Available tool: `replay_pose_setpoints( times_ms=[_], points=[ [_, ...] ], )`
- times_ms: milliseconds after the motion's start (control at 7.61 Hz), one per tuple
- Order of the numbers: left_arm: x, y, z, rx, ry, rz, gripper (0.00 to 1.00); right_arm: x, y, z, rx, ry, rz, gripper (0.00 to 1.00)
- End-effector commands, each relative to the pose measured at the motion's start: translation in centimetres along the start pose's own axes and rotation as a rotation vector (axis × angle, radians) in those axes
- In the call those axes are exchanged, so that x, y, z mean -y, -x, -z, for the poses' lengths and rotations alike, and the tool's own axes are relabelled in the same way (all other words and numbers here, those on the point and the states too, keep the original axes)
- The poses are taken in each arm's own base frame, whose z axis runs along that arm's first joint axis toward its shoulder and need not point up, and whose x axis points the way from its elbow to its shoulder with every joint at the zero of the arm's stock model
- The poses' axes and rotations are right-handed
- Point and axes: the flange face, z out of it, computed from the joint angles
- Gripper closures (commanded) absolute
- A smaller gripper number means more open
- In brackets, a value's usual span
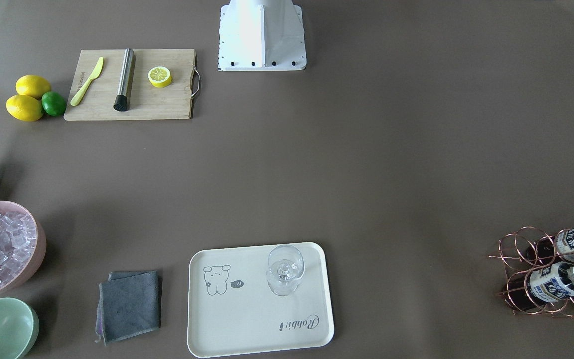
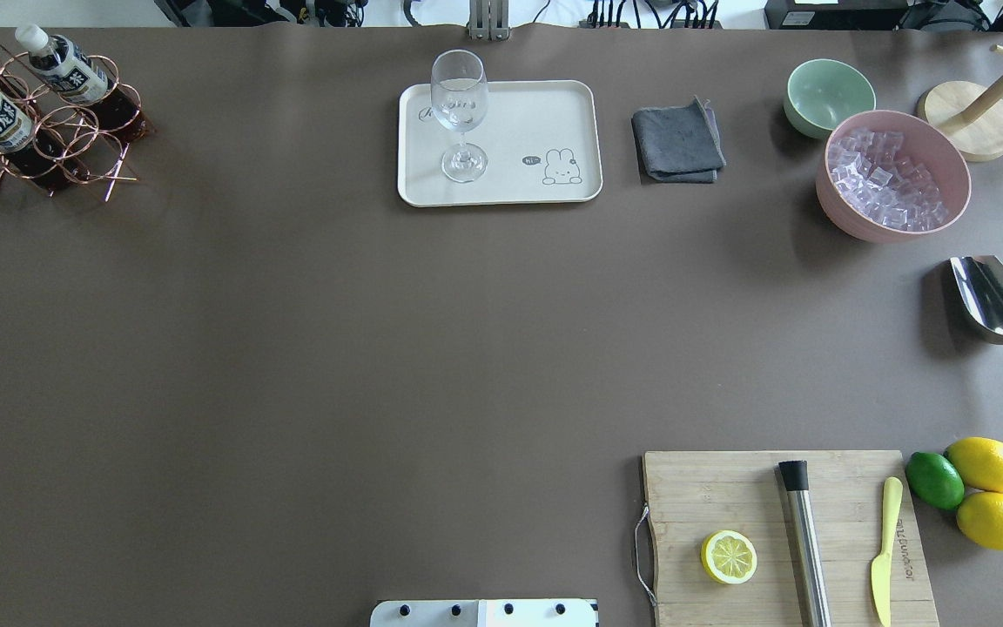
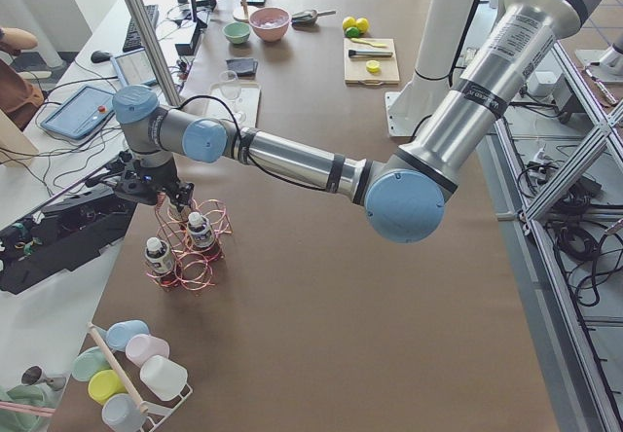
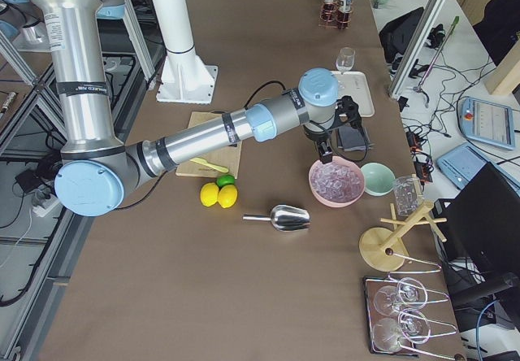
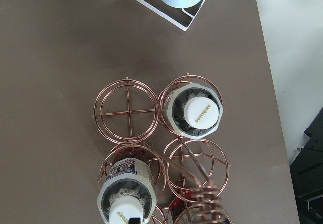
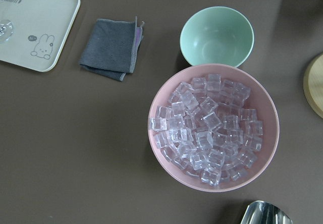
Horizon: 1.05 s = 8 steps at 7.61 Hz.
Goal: Take tea from basket to plate
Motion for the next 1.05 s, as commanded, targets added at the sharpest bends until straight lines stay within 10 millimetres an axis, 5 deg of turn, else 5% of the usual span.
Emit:
replay_pose_setpoints(
  times_ms=[0,263,525,788,919],
  points=[
    [0.0,-0.1,0.2,-0.003,0.000,0.002,0.95,1.5,4.1,-2.4,0.046,-0.048,0.191,0.00],
    [0.3,-0.3,1.0,-0.013,0.002,0.013,1.00,1.6,6.5,-4.1,0.085,-0.087,0.327,0.00],
    [1.3,-0.6,4.0,-0.030,0.041,0.063,1.00,1.8,8.6,-5.4,0.127,-0.139,0.460,0.00],
    [-1.5,0.4,7.1,-0.062,0.099,0.132,1.00,1.0,12.3,-6.0,0.214,-0.209,0.650,0.00],
    [-4.0,2.6,9.3,-0.054,0.102,0.160,1.00,2.0,14.8,-5.0,0.217,-0.323,0.789,0.00]
  ],
)
